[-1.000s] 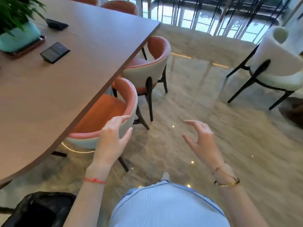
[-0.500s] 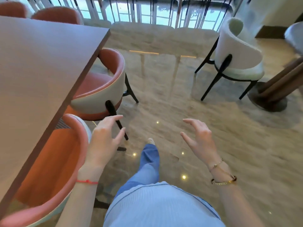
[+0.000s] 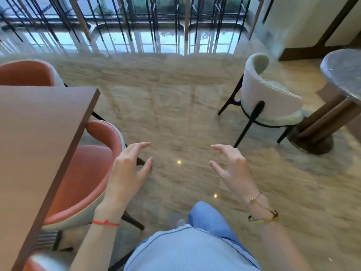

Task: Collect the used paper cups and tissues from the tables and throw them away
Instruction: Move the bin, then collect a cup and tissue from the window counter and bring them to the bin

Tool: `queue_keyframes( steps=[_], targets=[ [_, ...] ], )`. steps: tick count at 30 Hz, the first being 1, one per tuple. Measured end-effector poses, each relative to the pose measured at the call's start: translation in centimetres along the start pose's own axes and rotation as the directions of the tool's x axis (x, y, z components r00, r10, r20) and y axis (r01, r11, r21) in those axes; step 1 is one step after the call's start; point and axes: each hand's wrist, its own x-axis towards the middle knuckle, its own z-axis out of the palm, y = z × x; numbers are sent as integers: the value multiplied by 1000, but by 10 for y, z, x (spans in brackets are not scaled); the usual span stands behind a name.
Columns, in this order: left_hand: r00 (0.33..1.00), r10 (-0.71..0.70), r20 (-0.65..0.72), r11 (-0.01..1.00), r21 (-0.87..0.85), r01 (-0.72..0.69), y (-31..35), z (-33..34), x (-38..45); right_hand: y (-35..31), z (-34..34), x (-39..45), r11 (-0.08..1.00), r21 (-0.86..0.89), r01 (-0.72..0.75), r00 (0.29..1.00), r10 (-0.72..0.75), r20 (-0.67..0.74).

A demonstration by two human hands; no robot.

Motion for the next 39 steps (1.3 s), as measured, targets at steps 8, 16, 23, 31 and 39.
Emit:
queue_keyframes(
  steps=[8, 16, 23, 31, 39],
  targets=[
    [999, -44, -14, 999, 0, 44, -54, 24, 162, 33, 26, 176, 1000, 12, -15, 1000, 14, 21],
    [982, -134, -131, 991, -5, 134, -90, 32, 360, 40, 46, 417, 994, 46, 100, 991, -104, 87],
    [950, -232, -210, 972, -18, 233, -132, 23, 490, 23, 77, 594, 975, 60, 212, 963, -219, 157],
    [918, -305, -252, 950, -17, 311, -221, 15, 635, 7, 149, 767, 962, 83, 258, 935, -271, 230],
    [920, -266, -289, 957, 32, 287, -319, -40, 817, -52, 216, 964, 946, 130, 297, 933, -316, 172]
  ],
)
